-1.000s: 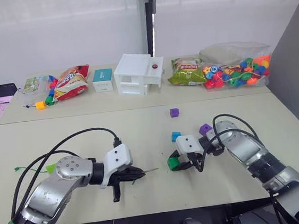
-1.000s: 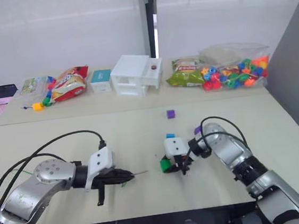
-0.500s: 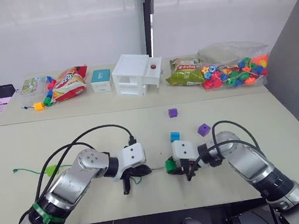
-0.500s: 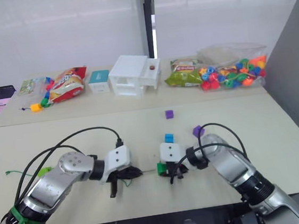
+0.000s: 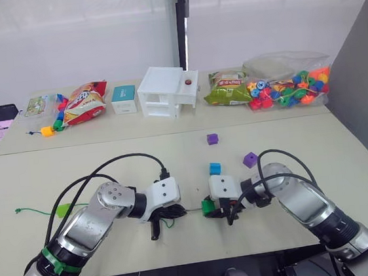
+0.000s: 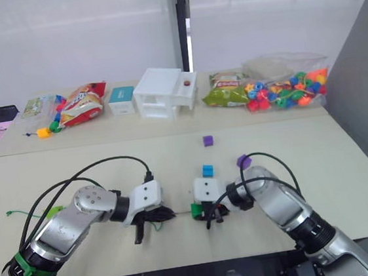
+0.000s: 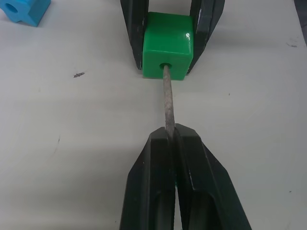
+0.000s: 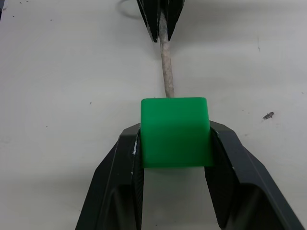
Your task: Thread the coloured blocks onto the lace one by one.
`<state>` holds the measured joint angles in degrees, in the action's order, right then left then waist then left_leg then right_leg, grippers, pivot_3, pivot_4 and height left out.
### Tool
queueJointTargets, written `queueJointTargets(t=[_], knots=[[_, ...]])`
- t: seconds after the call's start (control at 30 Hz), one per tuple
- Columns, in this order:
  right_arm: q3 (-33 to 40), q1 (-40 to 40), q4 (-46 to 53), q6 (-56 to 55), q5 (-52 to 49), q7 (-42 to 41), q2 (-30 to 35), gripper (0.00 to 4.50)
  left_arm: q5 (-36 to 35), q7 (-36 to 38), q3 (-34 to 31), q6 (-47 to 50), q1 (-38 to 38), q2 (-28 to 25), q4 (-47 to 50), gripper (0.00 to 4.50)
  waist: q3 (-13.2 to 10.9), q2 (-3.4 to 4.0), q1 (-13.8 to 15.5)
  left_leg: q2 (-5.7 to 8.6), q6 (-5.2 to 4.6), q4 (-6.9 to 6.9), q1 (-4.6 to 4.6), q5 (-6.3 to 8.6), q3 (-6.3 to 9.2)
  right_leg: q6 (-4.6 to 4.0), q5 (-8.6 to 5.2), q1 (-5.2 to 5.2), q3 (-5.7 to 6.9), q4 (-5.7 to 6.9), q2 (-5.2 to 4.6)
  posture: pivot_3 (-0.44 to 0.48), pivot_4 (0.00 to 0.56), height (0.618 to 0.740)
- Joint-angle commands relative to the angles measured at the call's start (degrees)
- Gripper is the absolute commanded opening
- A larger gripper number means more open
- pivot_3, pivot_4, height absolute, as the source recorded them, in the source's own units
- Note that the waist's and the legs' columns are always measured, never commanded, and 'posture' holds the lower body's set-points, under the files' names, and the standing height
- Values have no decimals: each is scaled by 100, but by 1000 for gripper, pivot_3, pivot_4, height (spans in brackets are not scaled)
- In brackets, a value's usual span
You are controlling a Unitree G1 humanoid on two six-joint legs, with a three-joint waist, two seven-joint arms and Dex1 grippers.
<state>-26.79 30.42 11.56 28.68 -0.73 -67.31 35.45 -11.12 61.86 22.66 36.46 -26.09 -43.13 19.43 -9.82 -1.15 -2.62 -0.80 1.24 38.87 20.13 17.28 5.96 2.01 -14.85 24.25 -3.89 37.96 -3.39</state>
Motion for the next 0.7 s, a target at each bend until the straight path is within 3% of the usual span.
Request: queueJointTargets(t=[0.03, 0.33, 0.63, 0.7], knots=[[-166, -14, 72, 100, 9, -58, -9, 1200, 34, -57, 27, 47, -45, 61, 235, 0, 0, 0, 1, 0, 0, 0, 0, 0, 0, 0, 0, 0, 0, 0, 0, 0, 150, 740], [-226, -12, 213, 283, 0, 24, -123, 1200, 86, -143, 219, 59, -188, 440, 116, 0, 0, 0, 1, 0, 0, 0, 0, 0, 0, 0, 0, 0, 0, 1, 0, 0, 150, 740], [-243, 25, 339, 558, -44, 237, -367, 1200, -144, -107, 209, -100, -211, 1247, -397, 0, 1, -1, 21, 3, 1, 5, 2, 0, 1, 0, 0, -2, 0, 1, -3, 0, 150, 740], [-262, 20, 357, 600, -35, 274, -407, 1200, -56, 21, 167, -353, -123, 1143, -538, 0, 4, -4, 22, 4, 1, 9, -1, -1, 1, 0, 0, -9, 0, 0, -3, 0, 150, 740]])
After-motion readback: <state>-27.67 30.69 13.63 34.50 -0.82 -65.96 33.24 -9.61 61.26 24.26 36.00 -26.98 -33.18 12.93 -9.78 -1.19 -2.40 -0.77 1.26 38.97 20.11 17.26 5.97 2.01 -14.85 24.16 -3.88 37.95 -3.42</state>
